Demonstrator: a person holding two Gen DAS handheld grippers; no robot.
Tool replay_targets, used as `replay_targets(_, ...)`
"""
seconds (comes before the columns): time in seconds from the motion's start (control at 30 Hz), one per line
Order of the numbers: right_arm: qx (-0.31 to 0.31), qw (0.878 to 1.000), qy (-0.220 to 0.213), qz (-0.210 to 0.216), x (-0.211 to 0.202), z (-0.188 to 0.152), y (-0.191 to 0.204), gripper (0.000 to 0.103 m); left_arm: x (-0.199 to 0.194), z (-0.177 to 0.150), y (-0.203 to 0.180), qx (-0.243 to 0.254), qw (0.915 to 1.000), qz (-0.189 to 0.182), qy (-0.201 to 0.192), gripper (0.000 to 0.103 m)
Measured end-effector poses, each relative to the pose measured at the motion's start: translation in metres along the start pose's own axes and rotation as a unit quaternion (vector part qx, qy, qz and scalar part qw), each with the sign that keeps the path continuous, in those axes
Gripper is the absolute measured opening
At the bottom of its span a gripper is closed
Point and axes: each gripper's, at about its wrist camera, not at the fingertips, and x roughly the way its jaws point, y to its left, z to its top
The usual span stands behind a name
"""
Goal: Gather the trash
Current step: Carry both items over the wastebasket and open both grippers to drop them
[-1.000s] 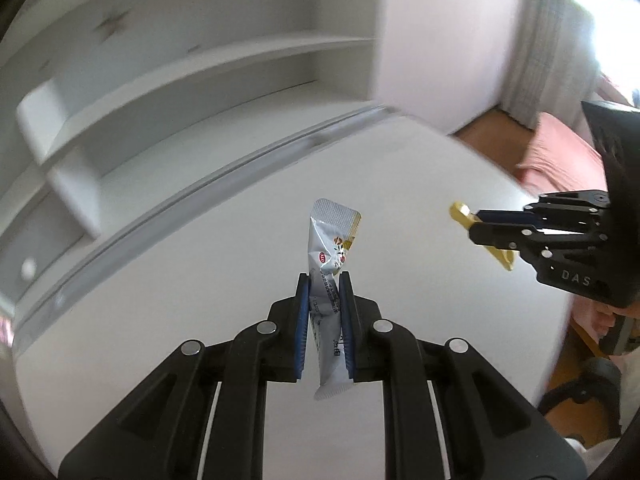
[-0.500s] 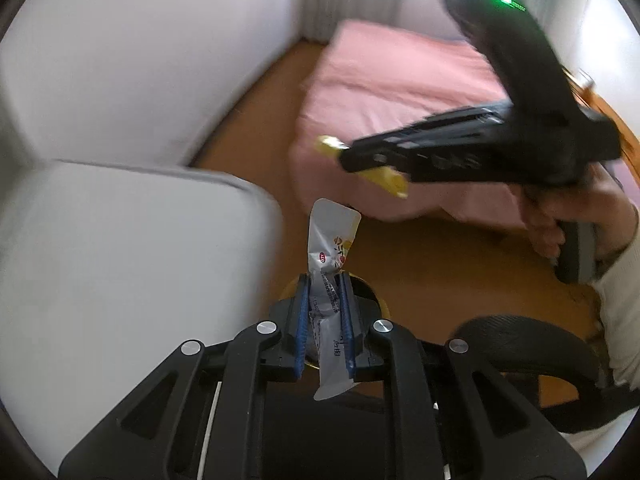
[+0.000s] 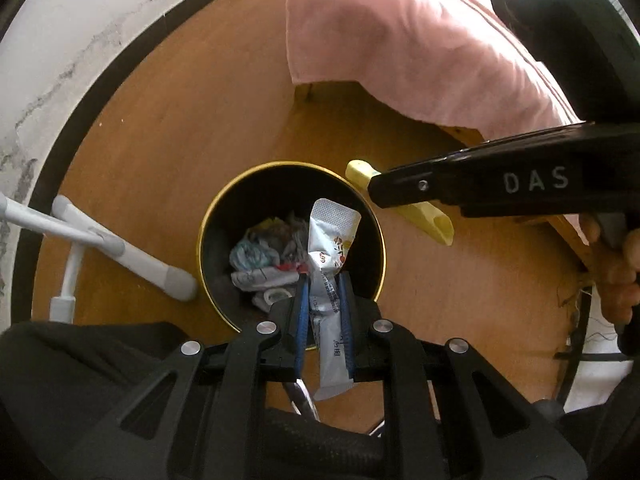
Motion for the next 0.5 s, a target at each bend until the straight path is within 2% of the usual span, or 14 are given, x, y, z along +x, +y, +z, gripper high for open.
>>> replay_targets(0.3, 0.023, 1.000, -0.010, 0.018, 0.005, -0.005, -0.007, 0.014, 0.007, -0.005, -0.009, -0.001, 0.9997, -0.021, 0.011, 0.015)
replay_targets(0.37, 0.028, 0.999, -0.011, 0.023, 0.002, -0.002, -0.010, 0.015, 0.009, -0.005, -0.010, -0.008, 0.9996, -0.019, 0.019, 0.035)
replay_targets(0.4, 0.030, 0.999, -0.011, 0.024, 0.001, -0.003, -0.011, 0.027, 0.008, -0.005, -0.011, -0.019, 0.9994, -0.018, 0.022, 0.073)
replay_targets(0.43, 0.032, 0.999, -0.011, 0.020, -0.001, -0.002, -0.013, 0.065, 0.005, -0.006, -0.011, -0.024, 0.9995, -0.015, 0.015, 0.091)
replay_targets(0.47, 0.031, 0.999, -0.020, 0.002, -0.008, -0.002, -0.013, 0.082, 0.000, -0.007, -0.013, -0.027, 0.9996, -0.009, 0.000, 0.091)
replay_targets(0.5, 0.025, 0.999, -0.034, -0.018, -0.014, -0.002, -0.012, 0.092, -0.006, -0.007, -0.017, -0.025, 0.9996, -0.004, -0.010, 0.091)
